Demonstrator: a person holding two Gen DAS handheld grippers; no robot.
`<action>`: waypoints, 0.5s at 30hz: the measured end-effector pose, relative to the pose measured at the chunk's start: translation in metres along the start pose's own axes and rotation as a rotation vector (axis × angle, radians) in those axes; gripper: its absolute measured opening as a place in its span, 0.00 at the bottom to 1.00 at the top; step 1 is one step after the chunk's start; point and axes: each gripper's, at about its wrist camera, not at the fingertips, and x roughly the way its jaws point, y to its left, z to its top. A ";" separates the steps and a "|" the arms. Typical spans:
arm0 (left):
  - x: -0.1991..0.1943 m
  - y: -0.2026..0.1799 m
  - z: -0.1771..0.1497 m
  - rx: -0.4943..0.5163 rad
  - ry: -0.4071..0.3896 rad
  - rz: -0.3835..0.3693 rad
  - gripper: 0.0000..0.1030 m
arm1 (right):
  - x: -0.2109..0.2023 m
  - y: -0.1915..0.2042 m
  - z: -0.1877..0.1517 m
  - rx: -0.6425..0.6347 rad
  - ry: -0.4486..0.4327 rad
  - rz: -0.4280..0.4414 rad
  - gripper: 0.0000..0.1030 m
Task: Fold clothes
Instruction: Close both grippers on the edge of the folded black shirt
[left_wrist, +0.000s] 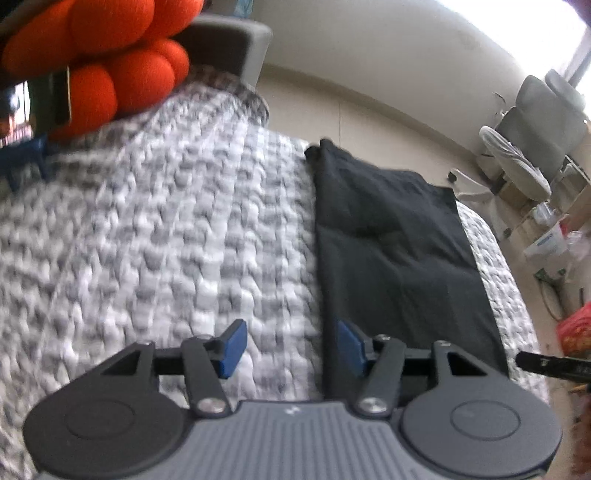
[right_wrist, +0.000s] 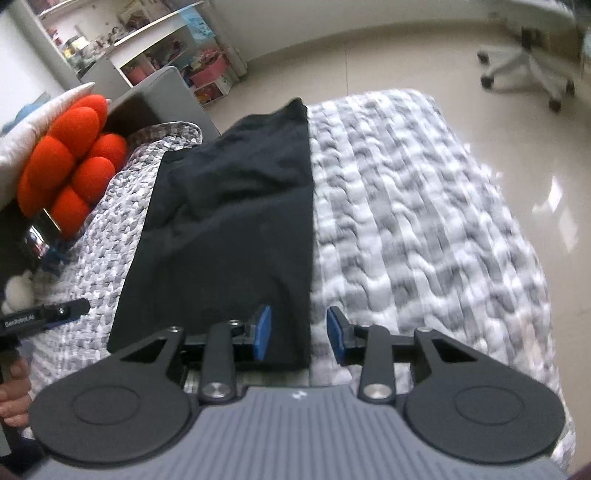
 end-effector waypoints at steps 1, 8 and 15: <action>0.001 0.000 -0.002 -0.008 0.024 -0.013 0.55 | 0.001 -0.003 -0.001 0.016 0.015 0.014 0.36; 0.008 -0.003 -0.016 -0.070 0.139 -0.075 0.54 | 0.007 -0.011 -0.007 0.057 0.091 0.046 0.37; 0.018 -0.008 -0.022 -0.078 0.161 -0.091 0.55 | 0.010 -0.014 -0.012 0.077 0.117 0.068 0.34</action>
